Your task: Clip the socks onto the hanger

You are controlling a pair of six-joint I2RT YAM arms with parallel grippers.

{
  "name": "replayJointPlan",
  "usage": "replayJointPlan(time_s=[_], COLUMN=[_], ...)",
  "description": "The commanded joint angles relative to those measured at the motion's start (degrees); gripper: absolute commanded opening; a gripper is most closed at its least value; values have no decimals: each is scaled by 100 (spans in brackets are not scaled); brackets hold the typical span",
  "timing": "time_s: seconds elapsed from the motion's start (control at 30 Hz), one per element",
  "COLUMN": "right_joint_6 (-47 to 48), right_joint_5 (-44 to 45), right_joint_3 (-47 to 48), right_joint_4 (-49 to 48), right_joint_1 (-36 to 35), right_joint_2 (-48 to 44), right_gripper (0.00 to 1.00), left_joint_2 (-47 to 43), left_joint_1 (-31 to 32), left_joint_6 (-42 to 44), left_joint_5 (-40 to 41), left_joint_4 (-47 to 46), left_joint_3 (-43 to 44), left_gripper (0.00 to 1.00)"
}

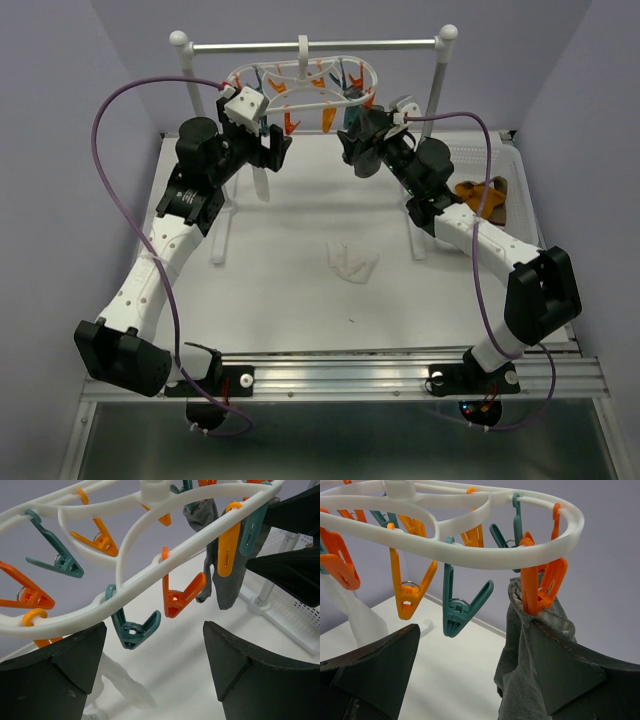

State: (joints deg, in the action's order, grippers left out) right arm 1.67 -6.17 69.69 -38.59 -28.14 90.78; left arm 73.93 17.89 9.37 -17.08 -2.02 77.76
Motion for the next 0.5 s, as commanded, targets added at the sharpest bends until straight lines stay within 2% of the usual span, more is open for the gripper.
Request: replayJointPlan(time_s=[0.0,0.47], right_joint_6=[-27,53], right_joint_5=[-121,-156], right_joint_3=[203,220], right_joint_4=[-44,-26], right_joint_1=[81,133], right_joint_2=[-175,-166], right_gripper=[95,95], left_joint_2=[-89,-116], left_joint_1=[-14,-14], left_joint_6=[329,584], left_joint_5=[-182,160], left_joint_4=[-465,-923], left_joint_3=[-85,-358], left_gripper=[90,88])
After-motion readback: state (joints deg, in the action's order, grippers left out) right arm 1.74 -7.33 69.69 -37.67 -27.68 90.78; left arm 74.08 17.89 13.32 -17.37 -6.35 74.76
